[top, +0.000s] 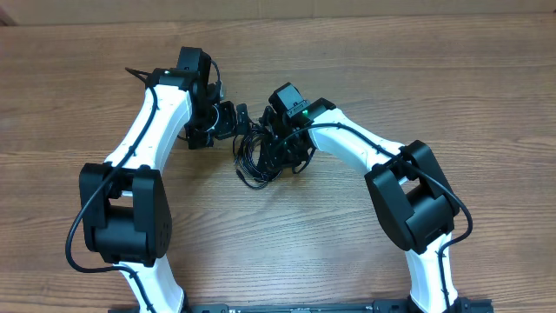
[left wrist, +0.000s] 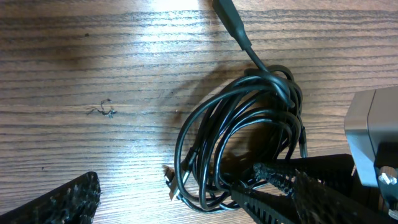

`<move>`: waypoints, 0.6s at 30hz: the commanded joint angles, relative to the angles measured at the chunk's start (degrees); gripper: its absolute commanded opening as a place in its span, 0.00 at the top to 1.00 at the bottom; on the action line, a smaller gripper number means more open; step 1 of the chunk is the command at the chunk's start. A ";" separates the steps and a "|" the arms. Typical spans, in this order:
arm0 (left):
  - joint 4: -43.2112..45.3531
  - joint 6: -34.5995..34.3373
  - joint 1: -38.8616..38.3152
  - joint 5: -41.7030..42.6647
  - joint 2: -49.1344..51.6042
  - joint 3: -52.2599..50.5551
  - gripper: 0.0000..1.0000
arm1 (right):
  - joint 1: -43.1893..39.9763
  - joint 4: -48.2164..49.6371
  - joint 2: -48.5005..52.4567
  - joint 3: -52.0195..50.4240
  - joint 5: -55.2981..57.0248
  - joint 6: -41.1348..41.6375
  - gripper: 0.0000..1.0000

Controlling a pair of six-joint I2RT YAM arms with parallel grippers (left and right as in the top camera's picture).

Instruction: Untangle cables

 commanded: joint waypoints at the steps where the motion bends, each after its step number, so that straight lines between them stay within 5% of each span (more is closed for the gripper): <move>1: 0.04 -0.13 -0.44 -0.61 -0.52 0.68 0.01 | 0.11 -0.22 0.04 0.28 1.86 -0.02 0.66; 18: 0.04 -0.13 -0.44 -0.61 -0.52 0.68 0.00 | 0.07 -1.84 0.04 0.33 1.81 -0.02 0.67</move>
